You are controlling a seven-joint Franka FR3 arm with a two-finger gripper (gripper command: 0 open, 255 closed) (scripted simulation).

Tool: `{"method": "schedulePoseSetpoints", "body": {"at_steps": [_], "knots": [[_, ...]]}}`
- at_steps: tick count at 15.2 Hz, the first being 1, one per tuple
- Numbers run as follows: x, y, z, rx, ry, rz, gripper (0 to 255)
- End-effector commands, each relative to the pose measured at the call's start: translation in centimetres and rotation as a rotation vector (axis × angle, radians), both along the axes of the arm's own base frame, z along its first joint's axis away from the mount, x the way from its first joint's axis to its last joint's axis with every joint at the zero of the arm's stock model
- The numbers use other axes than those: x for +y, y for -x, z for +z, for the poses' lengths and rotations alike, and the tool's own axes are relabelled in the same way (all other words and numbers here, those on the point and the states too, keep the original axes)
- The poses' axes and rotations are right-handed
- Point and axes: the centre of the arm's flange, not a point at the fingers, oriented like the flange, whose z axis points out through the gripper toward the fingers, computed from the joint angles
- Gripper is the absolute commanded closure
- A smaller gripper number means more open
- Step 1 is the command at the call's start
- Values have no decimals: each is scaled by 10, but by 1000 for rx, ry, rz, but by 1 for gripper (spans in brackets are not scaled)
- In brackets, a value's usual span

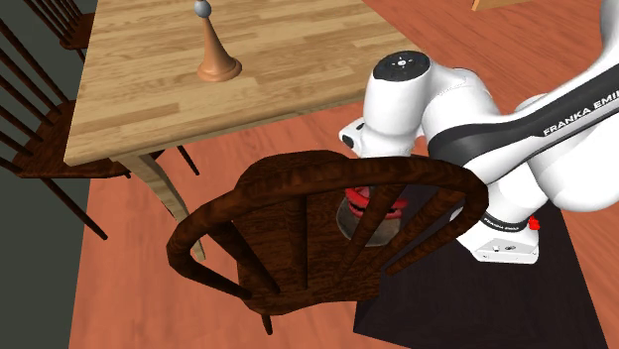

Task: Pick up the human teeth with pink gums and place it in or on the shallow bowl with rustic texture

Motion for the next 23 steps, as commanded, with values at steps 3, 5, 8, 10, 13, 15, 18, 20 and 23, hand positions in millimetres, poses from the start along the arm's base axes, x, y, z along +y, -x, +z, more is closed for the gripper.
{"method": "schedulePoseSetpoints", "body": {"at_steps": [3,5,8,10,13,15,18,20,23], "knots": [[4,8,-33,27,19,22,255],[4,8,-43,27,19,22,255],[4,8,-59,27,19,22,255],[4,8,-67,27,19,22,255],[4,8,-67,27,19,22,255],[4,8,-67,27,19,22,255],[4,8,-67,27,19,22,255],[5,7,-68,27,19,22,0],[7,4,-66,27,19,22,0]]}}
